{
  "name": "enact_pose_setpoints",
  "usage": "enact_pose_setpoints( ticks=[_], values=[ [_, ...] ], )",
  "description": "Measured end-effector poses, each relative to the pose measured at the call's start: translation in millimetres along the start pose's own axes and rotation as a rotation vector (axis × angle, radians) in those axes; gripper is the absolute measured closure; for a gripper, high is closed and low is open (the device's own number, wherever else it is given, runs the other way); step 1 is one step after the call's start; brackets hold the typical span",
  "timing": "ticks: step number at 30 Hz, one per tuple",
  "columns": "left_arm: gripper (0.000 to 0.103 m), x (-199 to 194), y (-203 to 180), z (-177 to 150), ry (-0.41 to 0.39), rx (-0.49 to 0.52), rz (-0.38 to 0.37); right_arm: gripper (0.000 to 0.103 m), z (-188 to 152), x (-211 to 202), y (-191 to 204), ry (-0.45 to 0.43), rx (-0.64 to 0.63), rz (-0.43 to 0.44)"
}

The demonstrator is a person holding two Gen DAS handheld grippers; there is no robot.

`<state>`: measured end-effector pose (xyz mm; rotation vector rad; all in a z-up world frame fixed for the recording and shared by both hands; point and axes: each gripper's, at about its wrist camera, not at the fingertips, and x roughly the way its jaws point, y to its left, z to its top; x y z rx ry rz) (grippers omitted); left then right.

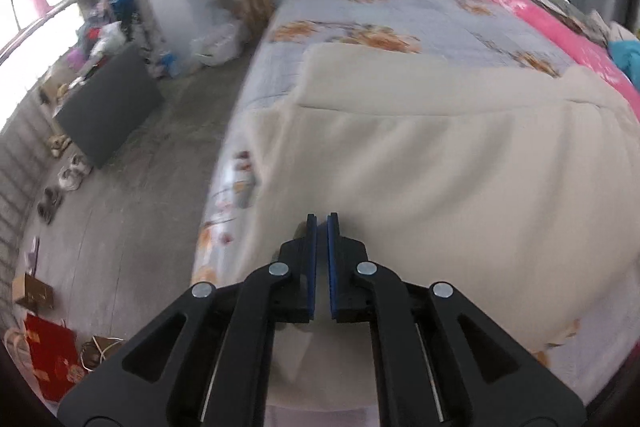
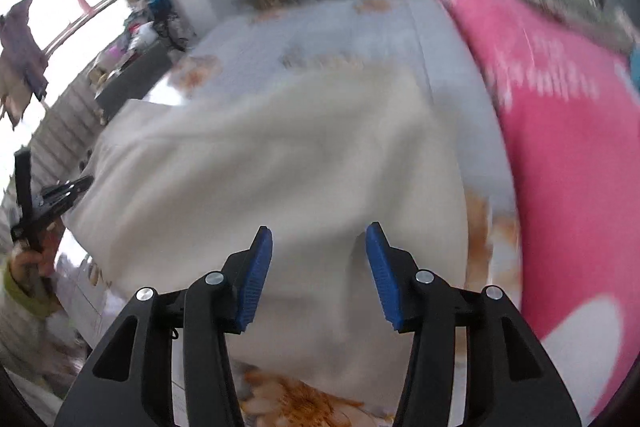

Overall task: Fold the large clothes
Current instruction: 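Fold the jacket side over onto the rest of the jacket with both tools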

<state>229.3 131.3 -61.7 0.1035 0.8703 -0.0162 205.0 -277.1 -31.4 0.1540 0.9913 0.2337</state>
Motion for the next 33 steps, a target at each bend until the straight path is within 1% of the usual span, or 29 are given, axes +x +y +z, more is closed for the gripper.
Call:
enact_pose_setpoints(
  ticks=[1, 2, 3, 5, 6, 7, 8, 9, 10, 11, 14, 16, 17, 20, 21, 23, 24, 25, 26, 27, 28, 29, 31, 33],
  values=[
    [0.098, -1, 3, -2, 0.000, -0.010, -0.002, 0.068, -5, 4, -11, 0.007, 0.029, -0.004],
    [0.098, -3, 5, -3, 0.000, -0.017, -0.001, 0.074, -7, 3, -16, -0.002, 0.045, -0.003],
    [0.098, -5, 7, -4, 0.000, -0.021, 0.002, 0.074, -7, -2, -21, -0.005, 0.067, -0.006],
    [0.098, -15, 15, -3, -0.013, -0.042, -0.005, 0.070, -6, -21, -28, -0.027, 0.130, -0.050],
    [0.098, -21, 21, -4, -0.024, -0.055, -0.016, 0.068, -8, -36, -28, -0.062, 0.144, -0.054],
    [0.096, -27, 25, -4, -0.034, -0.066, -0.023, 0.062, -14, -51, -27, -0.093, 0.149, -0.048],
    [0.090, -32, 32, -5, -0.043, -0.084, -0.027, 0.057, -18, -58, -29, -0.106, 0.154, -0.048],
    [0.084, -34, 39, -6, -0.042, -0.104, -0.032, 0.055, -24, -65, -29, -0.112, 0.164, -0.047],
    [0.072, -32, 42, -4, -0.036, -0.118, -0.034, 0.055, -30, -68, -30, -0.107, 0.174, -0.044],
    [0.069, -30, 46, -4, -0.021, -0.138, -0.035, 0.055, -37, -68, -32, -0.089, 0.188, -0.044],
    [0.069, -19, 51, -8, 0.035, -0.176, -0.064, 0.055, -53, -55, -30, -0.036, 0.207, -0.067],
    [0.067, -17, 50, -13, 0.045, -0.176, -0.053, 0.056, -61, -49, -29, -0.015, 0.204, -0.080],
    [0.066, -17, 50, -15, 0.043, -0.170, -0.038, 0.058, -64, -48, -25, -0.021, 0.164, -0.110],
    [0.066, -25, 49, -15, 0.024, -0.161, -0.002, 0.057, -67, -46, 1, -0.009, 0.001, -0.273],
    [0.066, -32, 50, -15, 0.005, -0.164, 0.013, 0.057, -66, -48, 8, -0.005, -0.034, -0.323],
    [0.066, -47, 49, -11, -0.042, -0.170, -0.005, 0.057, -60, -59, 19, -0.030, -0.057, -0.401],
    [0.066, -56, 45, -6, -0.072, -0.169, -0.027, 0.057, -56, -65, 24, -0.054, -0.060, -0.404],
    [0.066, -61, 40, -1, -0.091, -0.163, -0.048, 0.055, -48, -72, 30, -0.087, -0.054, -0.361],
    [0.064, -67, 27, 8, -0.118, -0.140, -0.095, 0.054, -41, -75, 34, -0.109, -0.046, -0.312],
    [0.063, -68, 15, 15, -0.130, -0.119, -0.121, 0.052, -31, -75, 40, -0.126, -0.040, -0.250],
    [0.060, -66, -2, 25, -0.131, -0.089, -0.149, 0.050, -18, -69, 51, -0.135, -0.039, -0.180],
    [0.058, -61, -19, 34, -0.120, -0.058, -0.178, 0.050, -11, -63, 59, -0.136, -0.045, -0.147],
    [0.058, -49, -48, 48, -0.108, -0.018, -0.228, 0.049, 13, -33, 85, -0.124, -0.092, -0.085],
    [0.058, -26, -79, 61, -0.078, 0.009, -0.250, 0.049, 26, -4, 106, -0.101, -0.109, -0.044]
  ],
)
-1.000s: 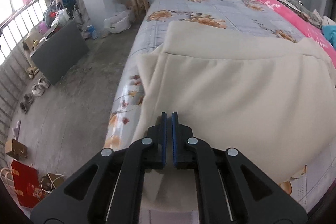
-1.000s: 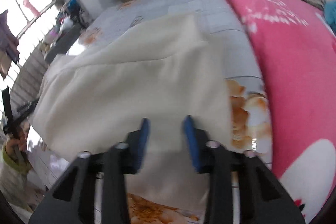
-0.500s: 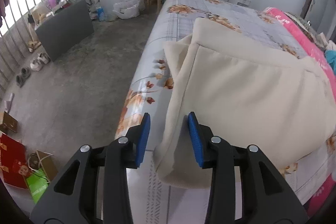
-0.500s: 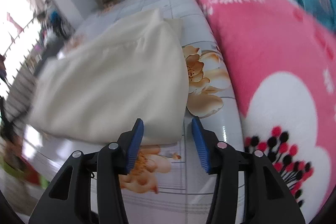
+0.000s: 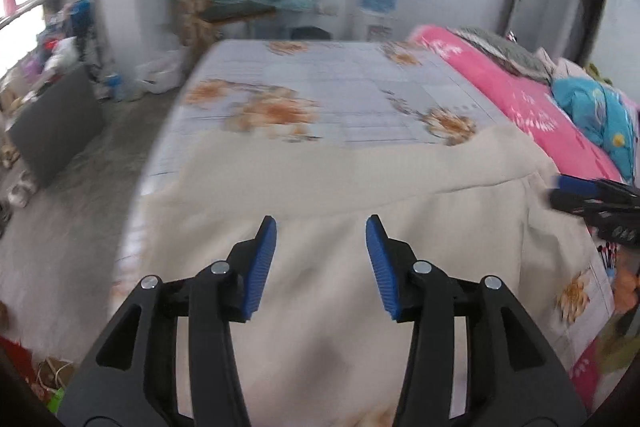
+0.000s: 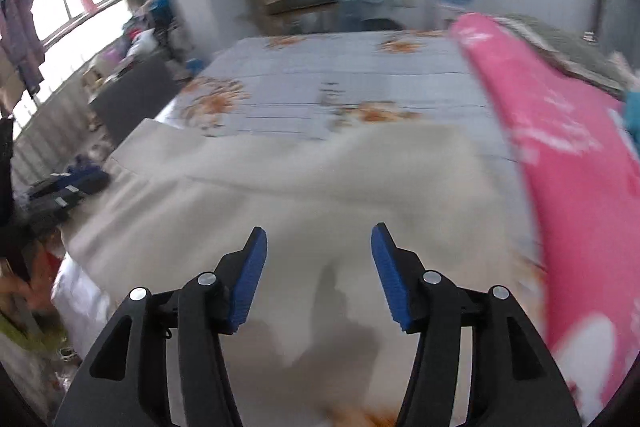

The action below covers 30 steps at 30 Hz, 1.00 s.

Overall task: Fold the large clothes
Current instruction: 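Fold the jacket side over onto the rest of the jacket with both tools, then lay the folded jacket down and open both tools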

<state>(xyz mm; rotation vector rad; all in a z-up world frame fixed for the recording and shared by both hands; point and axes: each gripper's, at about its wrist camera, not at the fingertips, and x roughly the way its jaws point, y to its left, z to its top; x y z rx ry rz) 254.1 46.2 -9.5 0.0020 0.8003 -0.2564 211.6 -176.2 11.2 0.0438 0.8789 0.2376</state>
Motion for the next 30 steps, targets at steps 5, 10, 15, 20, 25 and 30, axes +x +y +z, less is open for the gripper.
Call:
enact_pose_setpoints(
  ticks=[5, 10, 15, 20, 25, 30],
  values=[
    [0.055, 57, -19, -5, 0.086, 0.058, 0.094, 0.048, 9, 62, 27, 0.046, -0.091, -0.030],
    [0.055, 37, -9, 10, 0.029, 0.041, 0.071, 0.049, 24, 47, 36, 0.044, -0.139, -0.058],
    [0.048, 71, 21, 28, 0.099, -0.032, 0.171, 0.048, 45, 83, 8, 0.064, -0.054, -0.134],
    [0.044, 49, 48, 24, 0.074, -0.113, 0.142, 0.048, 39, 65, -25, 0.054, 0.096, -0.077],
    [0.043, 26, 74, -8, 0.094, -0.123, 0.172, 0.047, 3, 15, -60, 0.002, 0.189, -0.140],
    [0.042, 8, 79, -27, 0.094, -0.135, 0.214, 0.047, -31, 19, -75, 0.066, 0.208, -0.204]
  ],
)
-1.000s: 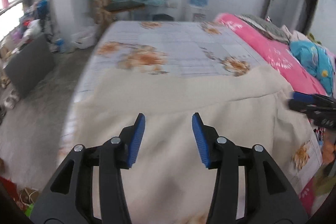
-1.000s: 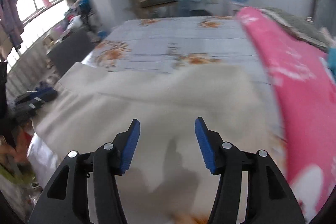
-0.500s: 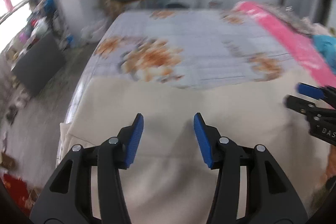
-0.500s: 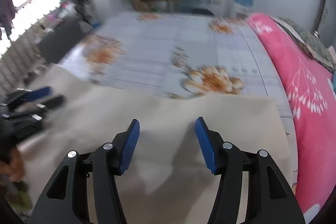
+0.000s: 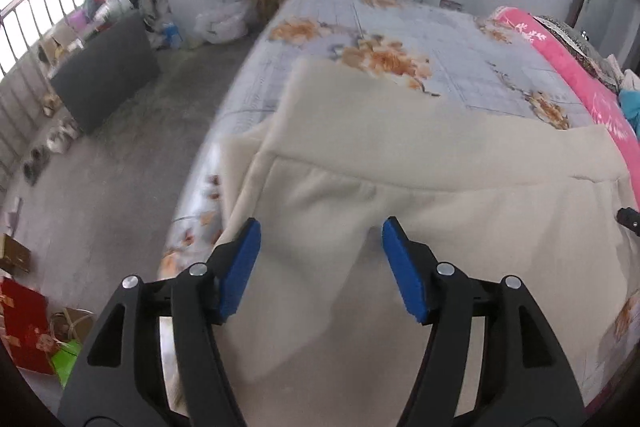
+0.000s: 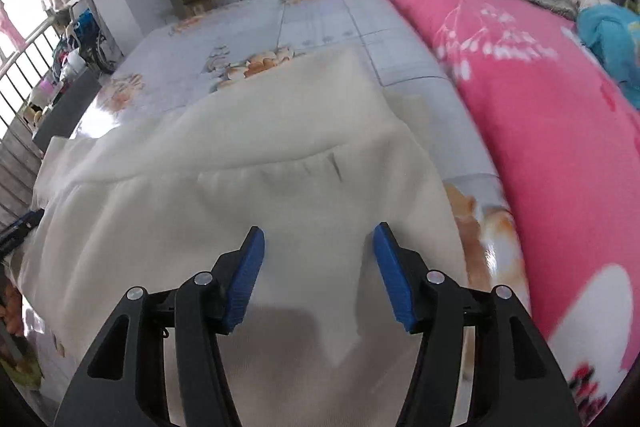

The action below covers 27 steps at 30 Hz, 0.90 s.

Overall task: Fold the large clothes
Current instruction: 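Lay the folded jacket down and open both tools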

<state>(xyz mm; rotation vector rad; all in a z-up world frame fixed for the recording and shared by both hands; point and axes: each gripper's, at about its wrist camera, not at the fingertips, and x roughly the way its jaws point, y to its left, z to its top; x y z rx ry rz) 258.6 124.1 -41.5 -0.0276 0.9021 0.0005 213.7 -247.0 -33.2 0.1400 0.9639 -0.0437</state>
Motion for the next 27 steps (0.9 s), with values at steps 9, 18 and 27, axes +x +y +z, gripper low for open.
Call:
enact_pose_setpoints(
  ticks=[9, 18, 27],
  values=[
    [0.017, -25, -31, -54, 0.023, 0.047, -0.039, 0.028, -59, -17, 66, -0.035, -0.158, 0.053],
    [0.013, -90, -28, -86, -0.091, 0.006, -0.058, 0.013, -93, -82, 76, -0.154, -0.142, 0.019],
    [0.009, -149, -48, -121, -0.147, 0.001, -0.051, 0.006, -131, -136, 101, -0.237, -0.183, 0.017]
  ],
)
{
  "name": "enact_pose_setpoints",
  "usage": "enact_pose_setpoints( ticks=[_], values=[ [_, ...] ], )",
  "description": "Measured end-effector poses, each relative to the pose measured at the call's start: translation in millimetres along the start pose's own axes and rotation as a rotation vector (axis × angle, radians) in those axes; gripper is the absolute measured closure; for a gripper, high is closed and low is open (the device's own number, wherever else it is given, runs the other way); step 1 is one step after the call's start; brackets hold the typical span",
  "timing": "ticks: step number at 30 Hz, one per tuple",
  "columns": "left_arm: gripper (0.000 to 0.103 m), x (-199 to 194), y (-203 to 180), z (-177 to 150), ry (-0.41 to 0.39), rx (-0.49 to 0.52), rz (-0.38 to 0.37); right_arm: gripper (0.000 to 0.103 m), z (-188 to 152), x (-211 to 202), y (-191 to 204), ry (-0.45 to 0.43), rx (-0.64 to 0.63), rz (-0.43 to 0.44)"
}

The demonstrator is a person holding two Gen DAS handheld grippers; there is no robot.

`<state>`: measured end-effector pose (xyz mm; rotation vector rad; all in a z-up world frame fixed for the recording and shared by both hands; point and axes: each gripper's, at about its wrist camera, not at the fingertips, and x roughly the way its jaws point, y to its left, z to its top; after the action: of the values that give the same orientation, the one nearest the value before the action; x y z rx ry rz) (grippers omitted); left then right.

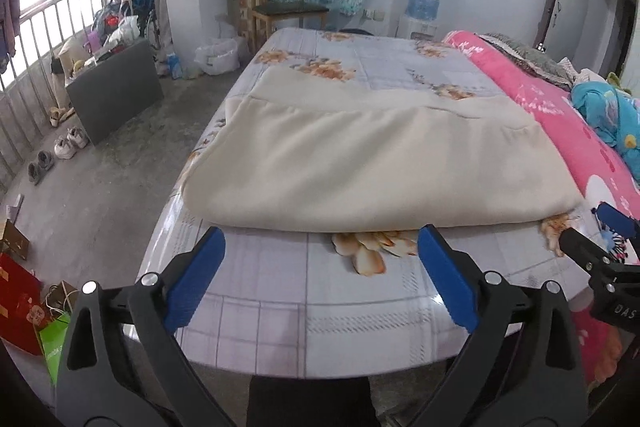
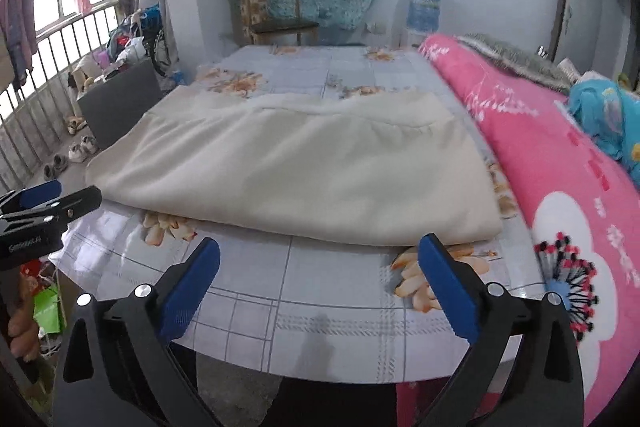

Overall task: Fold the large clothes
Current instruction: 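Lay the folded jacket down and open both tools, then pull both open tools back from the folded jacket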

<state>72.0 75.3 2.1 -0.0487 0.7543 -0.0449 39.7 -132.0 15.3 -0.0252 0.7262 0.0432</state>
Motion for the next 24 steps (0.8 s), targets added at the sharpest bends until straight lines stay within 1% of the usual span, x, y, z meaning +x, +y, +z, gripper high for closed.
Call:
enact_pose_setpoints(
  ticks=[2, 4, 7, 9, 11, 15, 18, 24],
  values=[
    [0.009, -8, -4, 0, -0.002, 0.011, 0.017, 0.006, 2, -13, 3, -0.037, 0.005, -0.031],
    [0.008, -14, -10, 1, 0.005, 0.035, 0.048, 0.006, 4, -24, 4, -0.067, 0.009, -0.044],
    [0.009, -26, -18, 3, -0.008, 0.074, 0.103, 0.006, 5, -34, 6, -0.092, 0.016, -0.050],
    [0.008, -31, -23, 6, -0.028, 0.081, 0.134, 0.006, 5, -37, 7, -0.097, 0.020, -0.075],
    [0.008, -35, -25, 6, -0.050, 0.078, 0.162, 0.006, 4, -37, 8, -0.085, 0.020, -0.077],
    [0.008, -39, -27, 5, -0.063, 0.049, 0.157, 0.006, 2, -36, 8, -0.049, 0.035, -0.060],
    [0.008, -35, -30, 2, -0.044, 0.039, 0.145, 0.006, -1, -32, 6, -0.021, 0.043, -0.070],
    [0.008, -17, -39, -2, 0.024, 0.046, 0.155, 0.006, -5, -22, 0, 0.035, 0.058, -0.068]
  ],
)
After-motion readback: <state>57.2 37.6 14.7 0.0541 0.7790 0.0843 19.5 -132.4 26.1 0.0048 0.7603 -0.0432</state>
